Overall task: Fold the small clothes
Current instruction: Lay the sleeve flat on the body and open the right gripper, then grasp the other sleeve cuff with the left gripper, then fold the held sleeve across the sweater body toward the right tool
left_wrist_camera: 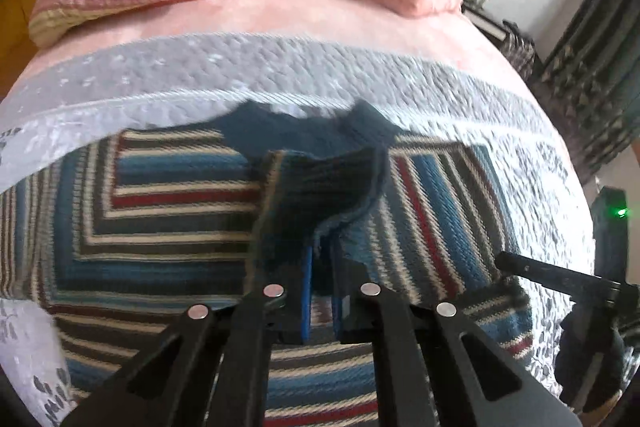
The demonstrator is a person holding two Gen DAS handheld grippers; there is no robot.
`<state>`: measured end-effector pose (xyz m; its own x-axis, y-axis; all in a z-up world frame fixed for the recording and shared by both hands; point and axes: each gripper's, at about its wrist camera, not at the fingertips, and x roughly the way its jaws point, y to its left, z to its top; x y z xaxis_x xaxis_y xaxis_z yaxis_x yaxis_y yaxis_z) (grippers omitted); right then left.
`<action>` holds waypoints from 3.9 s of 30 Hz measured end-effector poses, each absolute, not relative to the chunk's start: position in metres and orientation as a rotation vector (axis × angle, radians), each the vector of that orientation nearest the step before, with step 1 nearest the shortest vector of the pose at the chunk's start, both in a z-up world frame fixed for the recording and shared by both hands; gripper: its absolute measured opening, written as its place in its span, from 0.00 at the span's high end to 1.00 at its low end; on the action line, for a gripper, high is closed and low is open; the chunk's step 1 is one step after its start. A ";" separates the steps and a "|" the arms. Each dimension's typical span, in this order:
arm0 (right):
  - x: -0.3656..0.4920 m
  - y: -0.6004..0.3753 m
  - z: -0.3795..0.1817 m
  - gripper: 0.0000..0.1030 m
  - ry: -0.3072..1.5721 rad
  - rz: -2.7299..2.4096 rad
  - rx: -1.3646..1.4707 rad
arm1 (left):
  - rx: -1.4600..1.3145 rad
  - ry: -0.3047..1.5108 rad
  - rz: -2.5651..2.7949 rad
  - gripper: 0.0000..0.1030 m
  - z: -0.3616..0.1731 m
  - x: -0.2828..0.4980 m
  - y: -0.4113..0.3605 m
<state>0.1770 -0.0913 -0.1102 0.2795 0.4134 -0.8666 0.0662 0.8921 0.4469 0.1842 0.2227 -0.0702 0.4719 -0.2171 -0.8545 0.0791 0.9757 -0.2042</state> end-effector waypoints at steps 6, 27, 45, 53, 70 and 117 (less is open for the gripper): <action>0.178 -0.088 -0.110 0.54 1.281 0.238 0.424 | -0.242 1.051 -0.196 0.92 -0.068 0.178 0.277; 0.174 -0.040 -0.071 0.51 1.247 0.331 0.299 | -0.343 1.030 -0.126 0.67 -0.071 0.172 0.313; 0.180 -0.009 -0.123 0.49 1.343 0.267 0.186 | -0.153 1.206 -0.085 0.55 -0.146 0.193 0.266; 0.154 -0.010 -0.073 0.46 1.271 0.318 0.240 | -0.231 1.111 -0.068 0.49 -0.099 0.156 0.310; 0.101 0.038 -0.096 0.41 1.335 0.343 0.214 | -0.562 1.034 0.395 0.40 -0.118 0.044 0.590; 0.092 0.028 -0.100 0.41 1.344 0.290 0.172 | -0.695 0.698 0.294 0.91 -0.049 0.079 0.638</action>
<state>0.0920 0.0282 -0.1004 0.1971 0.3040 -0.9321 -0.1073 0.9517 0.2877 0.0795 0.6379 -0.0486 0.7376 0.0227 -0.6748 -0.4665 0.7396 -0.4851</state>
